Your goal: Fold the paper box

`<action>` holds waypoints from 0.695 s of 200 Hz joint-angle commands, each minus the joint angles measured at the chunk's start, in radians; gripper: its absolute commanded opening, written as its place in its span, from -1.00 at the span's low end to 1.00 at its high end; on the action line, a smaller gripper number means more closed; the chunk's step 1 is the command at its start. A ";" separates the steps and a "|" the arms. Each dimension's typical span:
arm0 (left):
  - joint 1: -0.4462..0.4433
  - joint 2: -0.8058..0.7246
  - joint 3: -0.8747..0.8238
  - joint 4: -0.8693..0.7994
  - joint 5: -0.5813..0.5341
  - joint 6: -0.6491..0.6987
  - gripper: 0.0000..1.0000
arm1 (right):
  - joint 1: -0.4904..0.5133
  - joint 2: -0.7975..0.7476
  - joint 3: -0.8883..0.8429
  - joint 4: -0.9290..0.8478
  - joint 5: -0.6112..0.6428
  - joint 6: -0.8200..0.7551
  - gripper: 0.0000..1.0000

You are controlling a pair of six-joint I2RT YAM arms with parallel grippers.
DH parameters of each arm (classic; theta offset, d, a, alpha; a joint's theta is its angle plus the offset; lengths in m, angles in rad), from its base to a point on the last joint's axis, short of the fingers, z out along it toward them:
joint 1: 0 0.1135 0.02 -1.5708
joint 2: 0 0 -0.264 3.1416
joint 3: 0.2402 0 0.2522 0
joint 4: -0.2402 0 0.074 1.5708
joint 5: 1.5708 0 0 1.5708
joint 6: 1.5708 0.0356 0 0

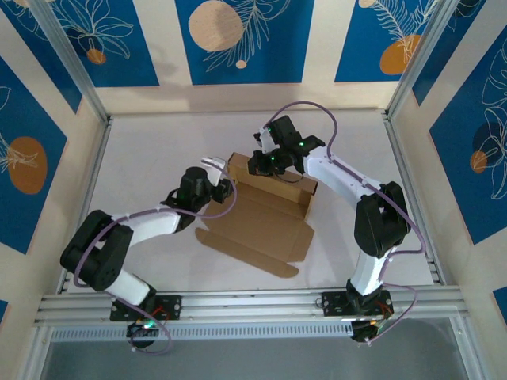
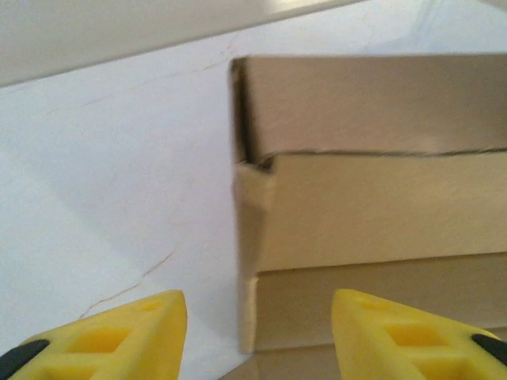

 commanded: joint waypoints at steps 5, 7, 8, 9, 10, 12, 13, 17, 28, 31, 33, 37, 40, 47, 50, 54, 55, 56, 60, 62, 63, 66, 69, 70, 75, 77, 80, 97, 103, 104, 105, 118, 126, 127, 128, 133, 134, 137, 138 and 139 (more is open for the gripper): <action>0.014 0.058 0.059 -0.080 0.015 0.006 -0.07 | 0.007 -0.022 -0.027 -0.010 -0.018 0.006 -1.00; 0.014 0.063 0.061 -0.080 0.010 0.004 -0.08 | 0.007 -0.022 -0.026 -0.011 -0.017 0.006 -1.00; 0.015 0.065 0.062 -0.080 0.009 0.003 -0.08 | 0.007 -0.022 -0.027 -0.010 -0.018 0.006 -1.00; 0.014 0.067 0.063 -0.081 0.005 0.002 -0.09 | 0.007 -0.022 -0.027 -0.011 -0.019 0.006 -1.00; 0.014 0.069 0.065 -0.081 0.003 0.001 -0.09 | 0.007 -0.022 -0.026 -0.011 -0.019 0.006 -1.00; 0.014 0.072 0.068 -0.082 -0.003 -0.002 -0.11 | 0.008 -0.022 -0.026 -0.010 -0.020 0.007 -1.00; 0.015 0.074 0.069 -0.083 -0.006 -0.003 -0.11 | 0.008 -0.022 -0.026 -0.009 -0.021 0.006 -1.00; 0.014 0.084 0.077 -0.085 -0.018 -0.010 -0.14 | 0.009 -0.022 -0.027 -0.009 -0.023 0.006 -1.00; 0.014 0.108 0.097 -0.087 -0.029 -0.019 -0.21 | 0.010 -0.020 -0.026 -0.009 -0.026 0.007 -1.00; 0.015 0.114 0.102 -0.086 -0.027 -0.020 -0.22 | 0.012 -0.020 -0.026 -0.009 -0.026 0.007 -1.00; 0.013 0.117 0.105 -0.085 -0.026 -0.022 -0.23 | 0.013 -0.020 -0.026 -0.009 -0.027 0.007 -1.00; 0.012 0.125 0.111 -0.081 -0.021 -0.024 -0.25 | 0.013 -0.020 -0.026 -0.008 -0.026 0.008 -1.00; 0.013 0.130 0.115 -0.079 -0.017 -0.025 -0.26 | 0.013 -0.019 -0.026 -0.007 -0.028 0.007 -1.00; 0.010 0.142 0.125 -0.071 -0.013 -0.030 -0.27 | 0.015 -0.016 -0.026 -0.006 -0.029 0.007 -1.00; 0.009 0.147 0.129 -0.068 -0.013 -0.029 -0.28 | 0.015 -0.016 -0.026 -0.006 -0.030 0.010 -1.00; 0.005 0.154 0.135 -0.067 -0.015 -0.030 -0.29 | 0.016 -0.014 -0.026 -0.006 -0.030 0.011 -1.00; 0.004 0.155 0.137 -0.066 -0.016 -0.030 -0.29 | 0.016 -0.013 -0.026 -0.006 -0.030 0.012 -1.00; 0.004 0.157 0.138 -0.066 -0.017 -0.030 -0.29 | 0.016 -0.013 -0.026 -0.005 -0.031 0.013 -1.00; 0.001 0.166 0.146 -0.066 -0.020 -0.029 -0.31 | 0.017 -0.012 -0.025 -0.004 -0.031 0.014 -1.00; -0.002 0.170 0.147 -0.065 -0.023 -0.028 -0.32 | 0.018 -0.010 -0.025 -0.004 -0.031 0.014 -1.00; -0.002 0.171 0.150 -0.065 -0.024 -0.028 -0.32 | 0.019 -0.011 -0.024 -0.005 -0.032 0.015 -1.00; -0.005 0.176 0.156 -0.066 -0.030 -0.027 -0.33 | 0.018 -0.008 -0.024 -0.004 -0.034 0.017 -1.00; -0.008 0.180 0.161 -0.067 -0.036 -0.025 -0.34 | 0.019 -0.008 -0.022 -0.004 -0.036 0.019 -1.00; -0.008 0.182 0.162 -0.067 -0.039 -0.025 -0.34 | 0.018 -0.007 -0.022 -0.003 -0.037 0.020 -1.00; -0.014 0.189 0.170 -0.067 -0.049 -0.023 -0.37 | 0.019 -0.005 -0.021 -0.003 -0.039 0.023 -1.00; -0.015 0.191 0.172 -0.067 -0.054 -0.022 -0.38 | 0.019 -0.004 -0.020 -0.002 -0.042 0.025 -1.00; -0.018 0.194 0.177 -0.067 -0.060 -0.021 -0.41 | 0.020 -0.003 -0.019 -0.003 -0.043 0.025 -1.00; -0.032 0.211 0.202 -0.076 -0.102 -0.014 -0.59 | 0.024 -0.001 -0.013 -0.002 -0.053 0.032 -1.00; -0.037 0.218 0.212 -0.087 -0.114 -0.007 -0.70 | 0.026 -0.001 -0.011 -0.001 -0.059 0.035 -1.00; -0.039 0.218 0.214 -0.088 -0.116 -0.006 -0.71 | 0.026 -0.001 -0.011 -0.001 -0.059 0.035 -1.00; -0.039 0.220 0.215 -0.091 -0.119 -0.005 -0.74 | 0.026 -0.001 -0.012 0.000 -0.060 0.036 -1.00; -0.051 0.231 0.229 -0.105 -0.146 0.014 -1.00 | 0.023 -0.004 -0.007 0.002 -0.075 0.043 -1.00; -0.055 0.235 0.232 -0.111 -0.155 0.023 -1.00 | 0.020 -0.005 0.000 -0.002 -0.082 0.044 -1.00; -0.055 0.236 0.232 -0.111 -0.156 0.023 -1.00 | 0.019 -0.005 0.002 -0.002 -0.084 0.044 -1.00; -0.055 0.236 0.232 -0.111 -0.157 0.024 -1.00 | 0.019 -0.005 0.003 -0.002 -0.085 0.044 -1.00; -0.057 0.236 0.231 -0.110 -0.161 0.029 -1.00 | 0.015 -0.008 0.006 -0.004 -0.089 0.046 -1.00; -0.058 0.236 0.230 -0.111 -0.162 0.030 -1.00 | 0.014 -0.009 0.007 -0.004 -0.090 0.047 -1.00; -0.059 0.236 0.228 -0.110 -0.162 0.033 -1.00 | 0.013 -0.009 0.009 -0.004 -0.094 0.049 -1.00; -0.059 0.236 0.228 -0.110 -0.162 0.033 -1.00 | 0.013 -0.010 0.011 -0.004 -0.095 0.049 -1.00; -0.060 0.235 0.227 -0.109 -0.163 0.035 -1.00 | 0.011 -0.010 0.012 -0.005 -0.097 0.050 -1.00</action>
